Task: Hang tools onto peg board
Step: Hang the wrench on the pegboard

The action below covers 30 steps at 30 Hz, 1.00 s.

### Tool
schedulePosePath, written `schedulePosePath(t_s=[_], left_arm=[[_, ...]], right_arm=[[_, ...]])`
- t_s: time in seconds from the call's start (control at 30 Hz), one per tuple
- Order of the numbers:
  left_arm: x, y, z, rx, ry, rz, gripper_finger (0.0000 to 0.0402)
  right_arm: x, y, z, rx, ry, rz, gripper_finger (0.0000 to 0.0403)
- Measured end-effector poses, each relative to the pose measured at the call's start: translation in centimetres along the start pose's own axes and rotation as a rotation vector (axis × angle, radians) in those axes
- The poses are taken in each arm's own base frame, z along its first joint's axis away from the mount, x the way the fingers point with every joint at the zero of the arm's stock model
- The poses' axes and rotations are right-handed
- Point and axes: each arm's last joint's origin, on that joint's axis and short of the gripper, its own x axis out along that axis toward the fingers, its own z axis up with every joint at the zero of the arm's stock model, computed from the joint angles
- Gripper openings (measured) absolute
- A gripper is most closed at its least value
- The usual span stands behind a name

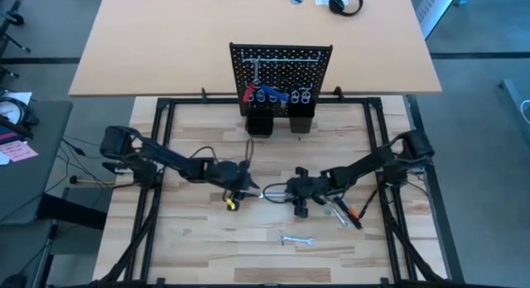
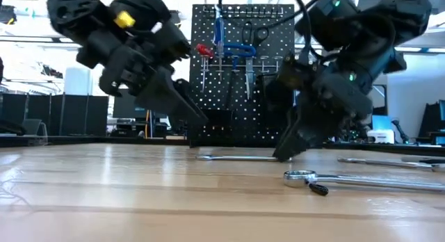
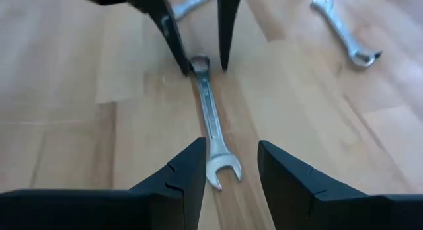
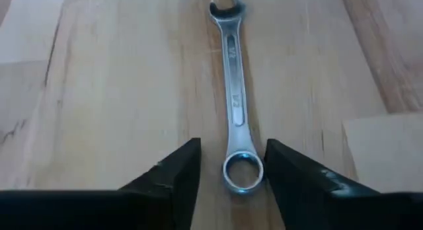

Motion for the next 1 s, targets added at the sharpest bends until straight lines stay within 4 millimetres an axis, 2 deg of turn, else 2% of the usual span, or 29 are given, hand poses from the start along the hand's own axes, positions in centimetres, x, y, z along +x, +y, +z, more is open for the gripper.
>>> schedulePosePath(t_s=[0.07,0.13,0.3,0.33,0.53,0.6,0.7,0.87,1.0], left_arm=[[0.9,0.1,0.1,-0.002,0.047,-0.006,0.0130],[1.4,0.1,0.1,-0.002,0.094,-0.012,0.0130],[1.7,0.2,0.6,0.011,0.098,-0.012,0.0130],[1.5,0.2,0.7,0.017,0.099,-0.012,0.0130],[0.4,0.3,1.7,0.050,0.079,0.022,0.0130],[-0.1,0.3,1.6,0.058,0.071,0.042,0.0130],[-1.0,0.3,0.8,0.059,0.031,0.072,0.0130],[-2.6,0.0,-1.1,0.041,-0.113,0.105,0.0130],[-2.3,-0.1,-2.0,0.038,-0.150,0.111,0.0130]], right_arm=[[1.0,0.0,-0.8,-0.022,0.034,-0.004,0.0180],[1.7,0.2,-1.5,-0.043,0.056,-0.021,0.0161],[2.6,0.3,-2.1,-0.048,0.069,-0.040,0.0043],[2.6,0.3,-2.1,-0.047,0.069,-0.040,0.0032],[1.7,0.9,-1.7,-0.031,-0.015,-0.117,0.0032],[1.2,1.4,-1.3,-0.050,-0.065,-0.119,0.0015],[0.4,2.0,-1.3,-0.063,-0.125,-0.105,0.0002],[-0.6,2.4,-2.6,-0.022,-0.172,-0.098,0.0001],[-0.6,2.2,-2.5,0.002,-0.181,-0.111,0.0005]])
